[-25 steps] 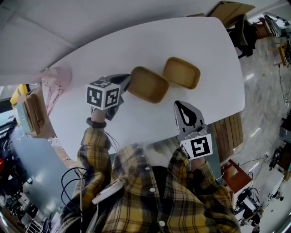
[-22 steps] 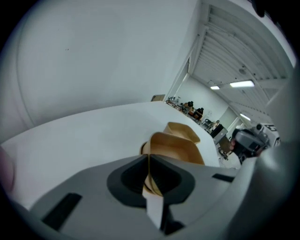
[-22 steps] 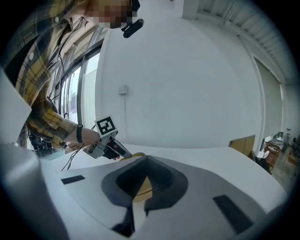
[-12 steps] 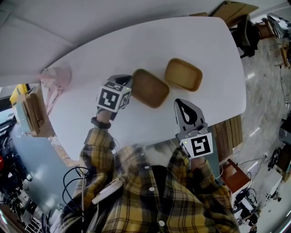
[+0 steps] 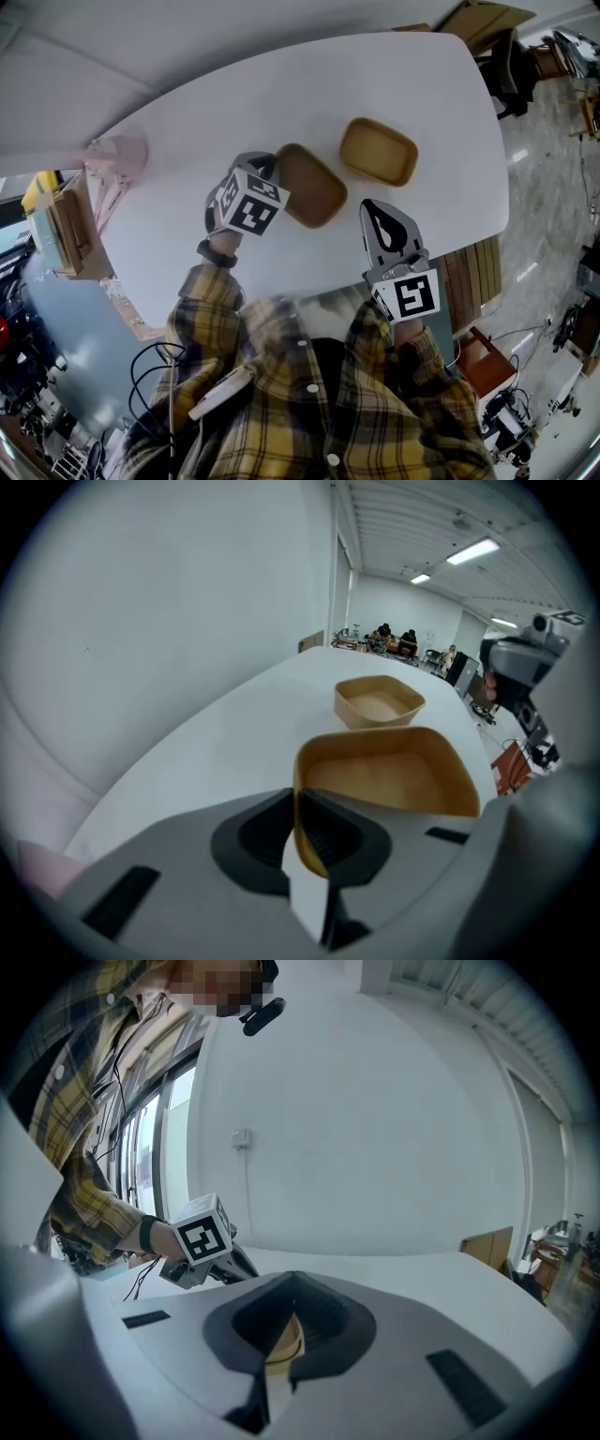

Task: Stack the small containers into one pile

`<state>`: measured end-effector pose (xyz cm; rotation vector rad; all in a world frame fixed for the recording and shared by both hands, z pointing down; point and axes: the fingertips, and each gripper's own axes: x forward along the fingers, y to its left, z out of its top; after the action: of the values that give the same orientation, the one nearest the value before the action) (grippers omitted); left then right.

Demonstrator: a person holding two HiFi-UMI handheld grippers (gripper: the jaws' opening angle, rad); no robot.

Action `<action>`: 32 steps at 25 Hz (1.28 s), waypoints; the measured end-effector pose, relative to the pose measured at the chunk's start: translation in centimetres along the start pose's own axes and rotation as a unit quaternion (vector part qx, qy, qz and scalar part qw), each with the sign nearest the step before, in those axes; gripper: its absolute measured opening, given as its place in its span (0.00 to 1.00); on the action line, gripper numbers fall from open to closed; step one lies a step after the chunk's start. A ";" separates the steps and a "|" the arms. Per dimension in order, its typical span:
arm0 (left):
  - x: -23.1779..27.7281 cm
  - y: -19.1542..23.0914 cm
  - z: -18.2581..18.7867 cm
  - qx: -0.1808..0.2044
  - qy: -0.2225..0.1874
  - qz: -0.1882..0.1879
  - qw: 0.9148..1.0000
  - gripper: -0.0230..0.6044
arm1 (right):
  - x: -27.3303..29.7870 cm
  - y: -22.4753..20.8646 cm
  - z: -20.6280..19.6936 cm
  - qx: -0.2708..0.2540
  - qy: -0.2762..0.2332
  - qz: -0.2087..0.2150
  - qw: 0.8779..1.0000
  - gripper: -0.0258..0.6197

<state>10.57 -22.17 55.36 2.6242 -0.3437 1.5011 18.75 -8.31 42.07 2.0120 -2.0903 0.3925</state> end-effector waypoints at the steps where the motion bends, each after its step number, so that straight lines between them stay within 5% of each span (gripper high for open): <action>1: 0.0 0.0 0.0 -0.001 -0.003 0.001 1.000 0.08 | -0.1 -0.1 0.1 0.000 0.000 -0.001 1.000 0.06; 15: -2.8 0.1 0.8 -0.070 -0.052 0.012 0.996 0.09 | -0.6 -1.1 0.7 -0.004 0.005 0.042 0.999 0.07; 20: -5.8 1.0 0.1 -0.111 -0.094 0.046 0.988 0.09 | 0.5 -4.1 2.3 0.046 -0.007 0.057 0.997 0.07; 27: -8.0 0.2 -3.1 -0.160 -0.111 0.094 0.976 0.09 | 3.6 -8.0 2.2 -0.019 0.060 0.115 0.991 0.15; 32: -8.9 -1.3 -5.9 -0.170 -0.091 0.098 0.976 0.09 | 6.3 -10.6 -1.6 -0.122 0.168 0.139 0.968 0.20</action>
<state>1.61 -18.49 50.70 2.5088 -0.8188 1.1253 28.98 -14.00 46.12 1.4105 -2.0856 0.4596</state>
